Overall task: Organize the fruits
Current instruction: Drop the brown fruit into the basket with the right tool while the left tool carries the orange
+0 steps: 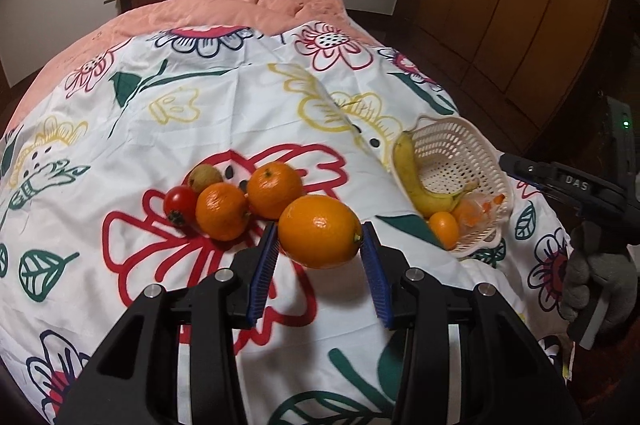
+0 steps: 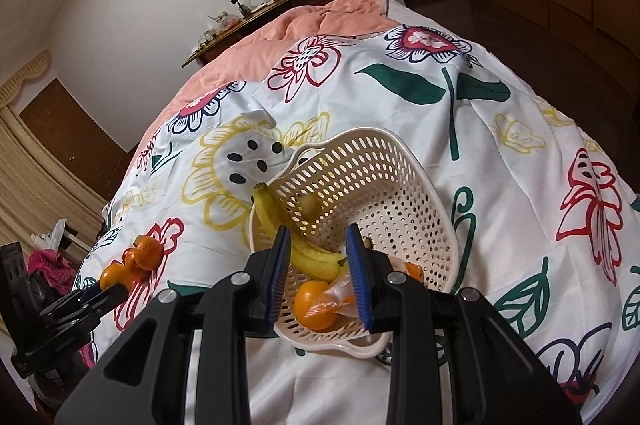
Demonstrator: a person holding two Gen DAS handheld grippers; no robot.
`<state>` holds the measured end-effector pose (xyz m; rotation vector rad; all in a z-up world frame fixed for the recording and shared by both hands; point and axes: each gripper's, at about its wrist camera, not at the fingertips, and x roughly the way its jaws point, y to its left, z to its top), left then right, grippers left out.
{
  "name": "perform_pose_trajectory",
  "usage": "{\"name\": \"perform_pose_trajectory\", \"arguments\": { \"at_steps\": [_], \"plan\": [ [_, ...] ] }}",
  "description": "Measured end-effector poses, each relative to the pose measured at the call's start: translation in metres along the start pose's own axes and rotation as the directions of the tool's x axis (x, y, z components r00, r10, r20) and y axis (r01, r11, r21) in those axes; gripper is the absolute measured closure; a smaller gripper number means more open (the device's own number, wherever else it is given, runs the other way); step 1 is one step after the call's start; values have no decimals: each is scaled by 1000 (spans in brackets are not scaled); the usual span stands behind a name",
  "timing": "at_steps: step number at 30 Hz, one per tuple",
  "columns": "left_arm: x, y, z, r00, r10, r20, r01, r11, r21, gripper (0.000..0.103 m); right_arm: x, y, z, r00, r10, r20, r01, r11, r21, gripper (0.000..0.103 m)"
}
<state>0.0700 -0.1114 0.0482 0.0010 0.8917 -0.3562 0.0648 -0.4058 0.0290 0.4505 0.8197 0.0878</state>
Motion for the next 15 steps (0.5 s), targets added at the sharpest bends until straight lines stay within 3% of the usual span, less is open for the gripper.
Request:
{"name": "perform_pose_trajectory", "arguments": {
  "at_steps": [15],
  "plan": [
    [22, -57, 29, 998, -52, -16, 54, 990, 134, 60, -11, -11, -2, 999, 32, 28, -33, 999, 40, 74]
  ]
}}
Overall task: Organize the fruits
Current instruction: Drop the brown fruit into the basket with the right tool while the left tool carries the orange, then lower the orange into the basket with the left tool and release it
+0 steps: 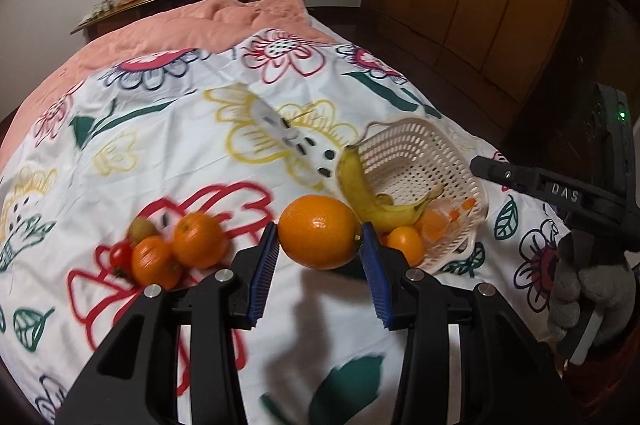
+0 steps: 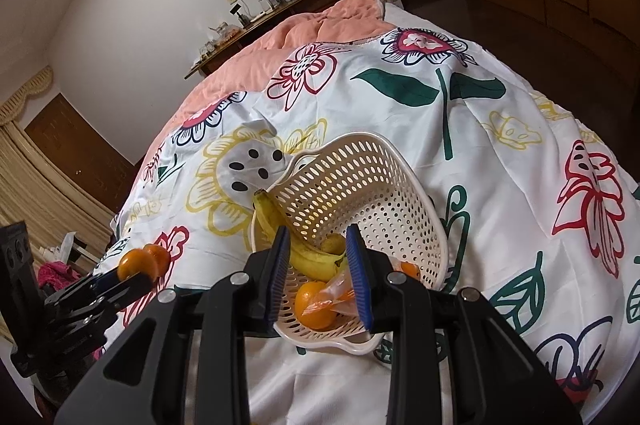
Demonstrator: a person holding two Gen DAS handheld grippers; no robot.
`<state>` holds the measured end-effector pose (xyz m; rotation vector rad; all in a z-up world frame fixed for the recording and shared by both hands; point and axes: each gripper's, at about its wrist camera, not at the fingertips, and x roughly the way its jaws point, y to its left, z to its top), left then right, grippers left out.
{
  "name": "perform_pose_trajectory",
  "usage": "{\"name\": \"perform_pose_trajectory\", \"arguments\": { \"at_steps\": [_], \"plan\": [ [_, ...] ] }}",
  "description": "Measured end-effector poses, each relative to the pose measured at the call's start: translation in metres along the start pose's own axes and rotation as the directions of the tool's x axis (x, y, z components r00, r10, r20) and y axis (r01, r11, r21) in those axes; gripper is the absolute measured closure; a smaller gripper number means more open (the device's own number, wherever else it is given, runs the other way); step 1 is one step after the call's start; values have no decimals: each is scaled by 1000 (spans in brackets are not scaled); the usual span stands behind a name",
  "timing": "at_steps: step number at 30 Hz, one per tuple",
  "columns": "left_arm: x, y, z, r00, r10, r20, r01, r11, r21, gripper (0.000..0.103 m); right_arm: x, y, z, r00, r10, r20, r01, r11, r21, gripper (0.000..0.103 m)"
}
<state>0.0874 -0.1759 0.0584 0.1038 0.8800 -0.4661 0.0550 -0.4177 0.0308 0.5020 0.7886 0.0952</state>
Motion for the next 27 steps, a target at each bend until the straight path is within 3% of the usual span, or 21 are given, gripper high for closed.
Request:
{"name": "perform_pose_trajectory", "arguments": {
  "at_steps": [12, 20, 24, 27],
  "plan": [
    [49, -60, 39, 998, -56, -18, 58, 991, 121, 60, -8, -21, 1, 1000, 17, 19, -18, 999, 39, 74],
    [73, -74, 48, 998, -41, -39, 46, 989, 138, 60, -9, -30, 0, 999, 26, 23, -28, 998, 63, 74],
    [69, -75, 50, 999, -50, -14, 51, 990, 135, 59, -10, -32, 0, 999, 27, 24, -28, 997, 67, 74],
    [63, -70, 51, 999, -44, 4, 43, 991, 124, 51, -10, -32, 0, 999, 29, 25, -30, 997, 68, 74]
  ]
}}
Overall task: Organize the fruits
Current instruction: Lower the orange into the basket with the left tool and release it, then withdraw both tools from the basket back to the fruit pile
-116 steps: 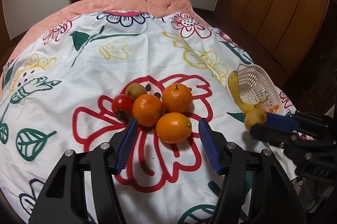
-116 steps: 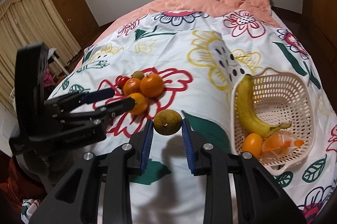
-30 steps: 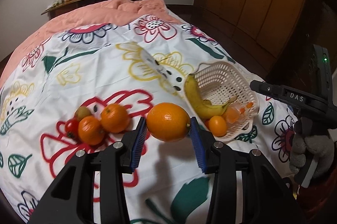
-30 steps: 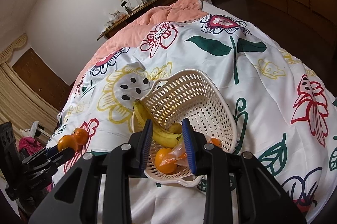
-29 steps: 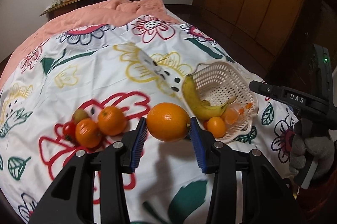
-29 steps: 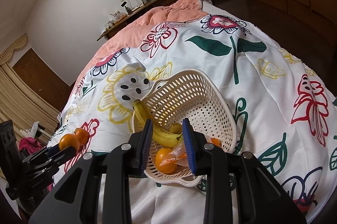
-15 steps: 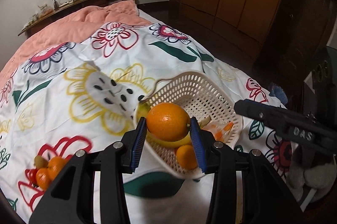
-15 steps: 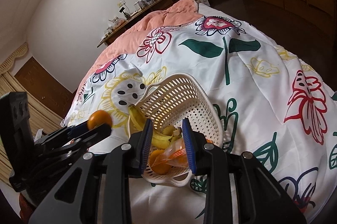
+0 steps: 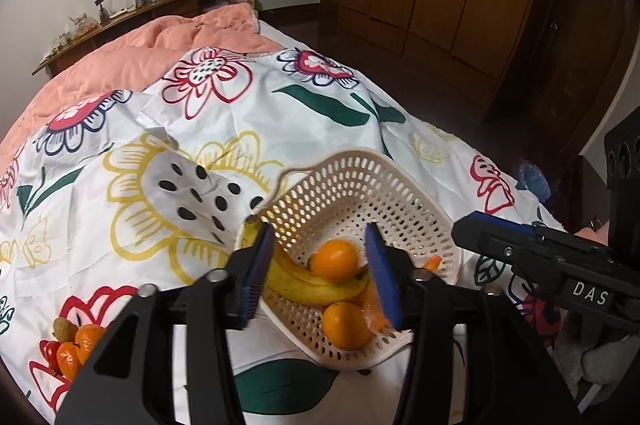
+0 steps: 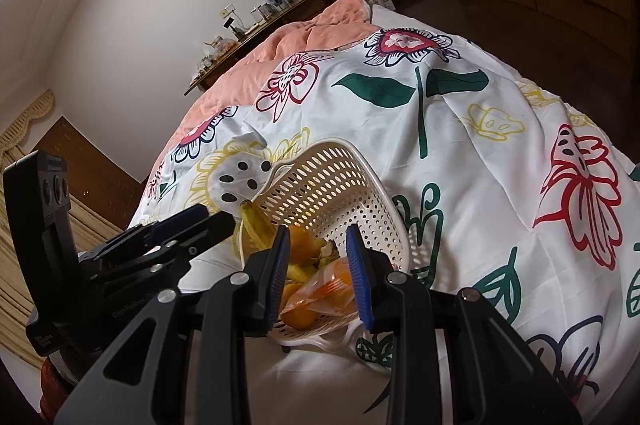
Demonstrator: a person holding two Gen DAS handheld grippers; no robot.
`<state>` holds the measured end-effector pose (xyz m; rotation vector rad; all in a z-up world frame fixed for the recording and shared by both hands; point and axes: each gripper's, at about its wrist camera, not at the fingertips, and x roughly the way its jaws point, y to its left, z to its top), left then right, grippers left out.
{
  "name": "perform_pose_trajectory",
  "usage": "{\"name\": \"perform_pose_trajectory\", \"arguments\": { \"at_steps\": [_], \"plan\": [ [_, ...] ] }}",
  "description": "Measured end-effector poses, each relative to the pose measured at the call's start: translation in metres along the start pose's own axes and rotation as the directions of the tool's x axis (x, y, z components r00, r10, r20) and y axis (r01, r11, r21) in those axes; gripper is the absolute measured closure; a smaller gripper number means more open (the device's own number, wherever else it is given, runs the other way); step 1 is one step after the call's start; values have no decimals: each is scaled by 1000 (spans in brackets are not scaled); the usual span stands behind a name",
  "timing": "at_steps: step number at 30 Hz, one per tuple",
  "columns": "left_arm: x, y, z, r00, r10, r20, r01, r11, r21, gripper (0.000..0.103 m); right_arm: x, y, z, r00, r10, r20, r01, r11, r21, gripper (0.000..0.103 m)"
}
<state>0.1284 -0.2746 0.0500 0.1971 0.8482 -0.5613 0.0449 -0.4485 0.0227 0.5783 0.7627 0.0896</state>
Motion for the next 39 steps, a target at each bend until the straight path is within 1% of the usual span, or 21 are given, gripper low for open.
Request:
{"name": "perform_pose_trajectory", "arguments": {
  "at_steps": [10, 12, 13, 14, 15, 17, 19, 26, 30, 32, 39],
  "plan": [
    [-16, 28, -4, 999, 38, 22, -36, 996, -80, 51, 0, 13, -2, 1000, 10, -4, -10, 1000, -22, 74],
    [-18, 30, -7, 999, 46, 20, -44, 995, -88, 46, 0, 15, -3, 1000, 12, -6, -12, 1000, -26, 74],
    [-19, 31, -8, 999, 50, 19, -48, 995, -93, 42, 0, 16, -3, 1000, 12, -7, -12, 1000, -29, 73],
    [-20, 32, -8, 998, 52, 20, -50, 994, -94, 40, 1, 18, -3, 1000, 13, -8, -14, 999, -30, 72],
    [-21, 32, -9, 998, 57, 21, -55, 994, -95, 39, 0, 19, -4, 1000, 14, -9, -15, 999, -31, 71],
    [-24, 33, -11, 998, 65, 24, -62, 994, -93, 35, 1, 21, -5, 1000, 16, -10, -16, 999, -35, 65],
    [-28, 34, -13, 997, 70, 31, -67, 993, -95, 34, 2, 24, -6, 1000, 17, -14, -18, 999, -44, 65],
    [-46, 51, -17, 994, 100, 50, -93, 987, -132, 34, 5, 39, -12, 999, 31, -34, -34, 997, -76, 65],
    [-61, 68, -19, 987, 153, 56, -143, 978, -150, 33, 9, 48, -15, 998, 40, -48, -45, 994, -101, 65],
    [-69, 77, -21, 985, 162, 65, -150, 975, -163, 33, 11, 52, -17, 997, 44, -57, -50, 993, -110, 65],
    [-97, 119, -31, 973, 217, 80, -191, 949, -252, 33, 17, 67, -24, 995, 56, -85, -68, 987, -144, 65]
  ]
}}
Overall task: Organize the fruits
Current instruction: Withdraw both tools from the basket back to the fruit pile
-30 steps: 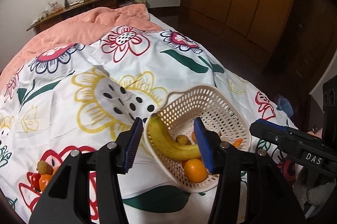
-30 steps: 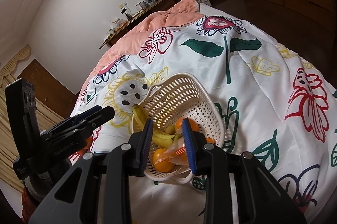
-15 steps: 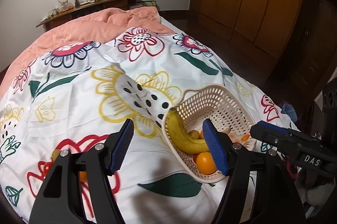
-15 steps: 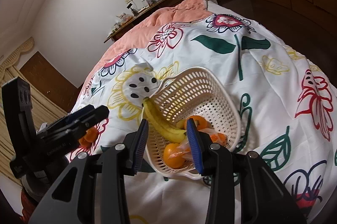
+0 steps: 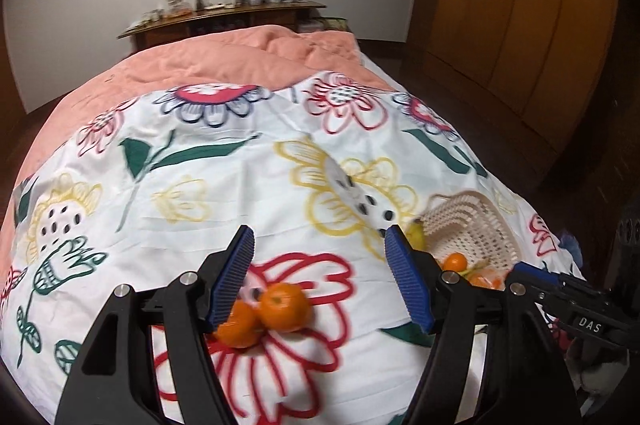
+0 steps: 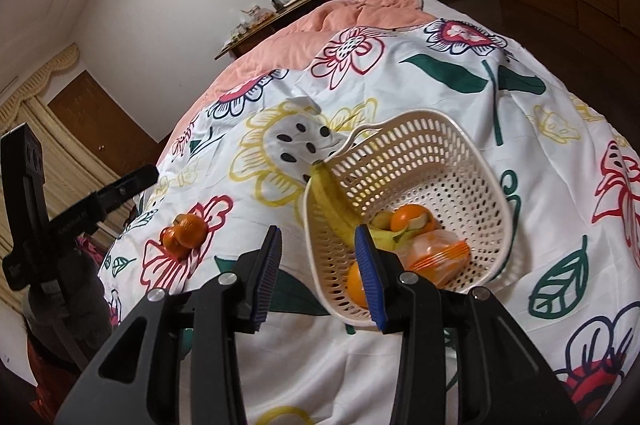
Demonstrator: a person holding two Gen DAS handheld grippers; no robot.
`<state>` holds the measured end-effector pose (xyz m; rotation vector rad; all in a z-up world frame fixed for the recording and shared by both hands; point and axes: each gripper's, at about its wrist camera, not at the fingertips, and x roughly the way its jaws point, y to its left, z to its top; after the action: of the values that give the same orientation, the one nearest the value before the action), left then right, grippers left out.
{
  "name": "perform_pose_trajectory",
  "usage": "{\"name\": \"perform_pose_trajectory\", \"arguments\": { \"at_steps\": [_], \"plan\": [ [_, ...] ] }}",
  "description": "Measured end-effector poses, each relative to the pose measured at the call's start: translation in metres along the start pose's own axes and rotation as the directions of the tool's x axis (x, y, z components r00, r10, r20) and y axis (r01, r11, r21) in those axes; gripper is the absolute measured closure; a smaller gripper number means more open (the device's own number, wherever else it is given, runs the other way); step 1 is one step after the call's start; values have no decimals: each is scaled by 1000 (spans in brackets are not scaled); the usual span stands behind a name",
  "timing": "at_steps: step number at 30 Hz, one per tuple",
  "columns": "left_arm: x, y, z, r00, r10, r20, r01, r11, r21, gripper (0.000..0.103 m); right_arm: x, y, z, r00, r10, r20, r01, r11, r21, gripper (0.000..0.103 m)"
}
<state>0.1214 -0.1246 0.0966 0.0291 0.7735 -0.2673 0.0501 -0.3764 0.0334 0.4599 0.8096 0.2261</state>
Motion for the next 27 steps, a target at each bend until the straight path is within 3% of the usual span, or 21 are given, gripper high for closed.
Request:
{"name": "perform_pose_trajectory", "arguments": {
  "at_steps": [11, 21, 27],
  "plan": [
    [-17, 65, -14, 998, 61, -5, -62, 994, -95, 34, 9, 18, -6, 1000, 13, -28, -14, 999, -36, 64],
    [-14, 84, -30, 998, 66, -23, -68, 988, -141, 34, 19, 41, -6, 997, 24, -71, -31, 994, -101, 64],
    [-15, 99, -37, 996, 88, -26, -91, 979, -184, 34, 38, 79, -4, 992, 32, -121, -60, 970, -234, 46]
  ]
}}
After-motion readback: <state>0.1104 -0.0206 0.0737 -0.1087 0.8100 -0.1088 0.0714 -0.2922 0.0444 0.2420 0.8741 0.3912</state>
